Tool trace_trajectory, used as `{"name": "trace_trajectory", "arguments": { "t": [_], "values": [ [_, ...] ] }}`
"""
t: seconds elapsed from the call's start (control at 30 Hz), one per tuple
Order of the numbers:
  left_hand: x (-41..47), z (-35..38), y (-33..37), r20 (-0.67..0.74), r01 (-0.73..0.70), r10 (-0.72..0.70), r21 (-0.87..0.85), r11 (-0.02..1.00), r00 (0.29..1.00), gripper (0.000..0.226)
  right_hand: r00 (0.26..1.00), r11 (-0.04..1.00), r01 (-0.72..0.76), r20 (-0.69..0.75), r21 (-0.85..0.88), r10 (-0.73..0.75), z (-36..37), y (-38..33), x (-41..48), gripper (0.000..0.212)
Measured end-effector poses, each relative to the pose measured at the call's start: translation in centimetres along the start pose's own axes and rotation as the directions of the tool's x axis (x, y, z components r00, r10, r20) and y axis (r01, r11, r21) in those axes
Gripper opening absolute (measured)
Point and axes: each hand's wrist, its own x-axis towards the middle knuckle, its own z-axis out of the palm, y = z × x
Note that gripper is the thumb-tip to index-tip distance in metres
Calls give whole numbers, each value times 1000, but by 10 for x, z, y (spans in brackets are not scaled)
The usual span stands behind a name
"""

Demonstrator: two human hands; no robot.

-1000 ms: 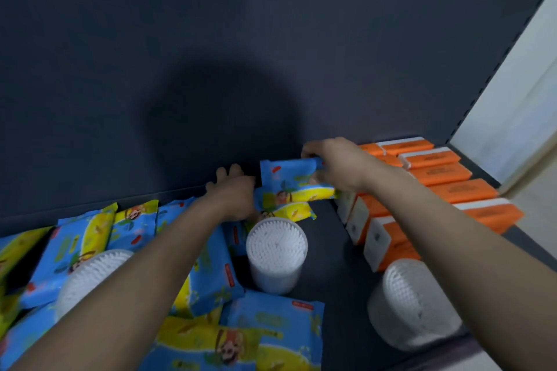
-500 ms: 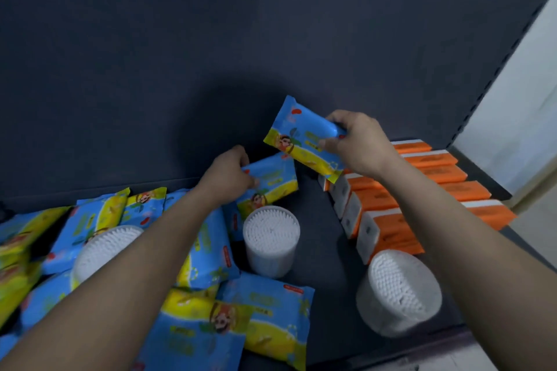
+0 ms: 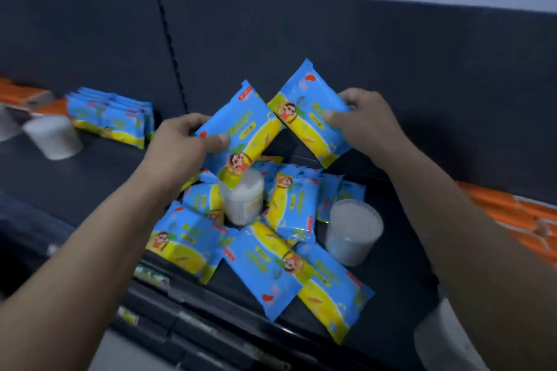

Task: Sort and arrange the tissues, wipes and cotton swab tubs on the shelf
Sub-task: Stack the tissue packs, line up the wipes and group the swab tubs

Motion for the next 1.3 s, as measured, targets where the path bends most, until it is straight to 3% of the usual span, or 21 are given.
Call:
{"name": "trace_trajectory", "arguments": {
  "t": [0.17,0.23,0.37,0.67,0.8,1.03,1.3],
  "values": [
    [-22,-70,-24,-133,63,-69,-51,997,989,3,993,991,0,117,135,-16,60,-46,-1,12],
    [-28,-100,-36,-163,71,-74,-28,997,984,3,984,987,-6,174,161,-22,88,-65,-3,2],
    [-35,-169,-60,-206,94,-88,20,995,975,3,965,982,-10,258,190,-40,150,-110,-14,5],
    [-15,-324,-111,-229,125,-107,68,990,968,10,954,980,-12,297,201,-49,282,-200,-24,6],
    [5,-366,-124,-243,109,-95,43,993,965,11,969,994,24,242,103,-48,320,-212,-14,21],
    [51,-410,-150,-268,80,-56,80,994,962,7,995,977,-41,81,-209,59,365,-227,24,10],
    [151,-440,-166,-296,9,60,228,974,953,9,998,925,-57,15,-376,68,419,-235,98,23]
  ]
}}
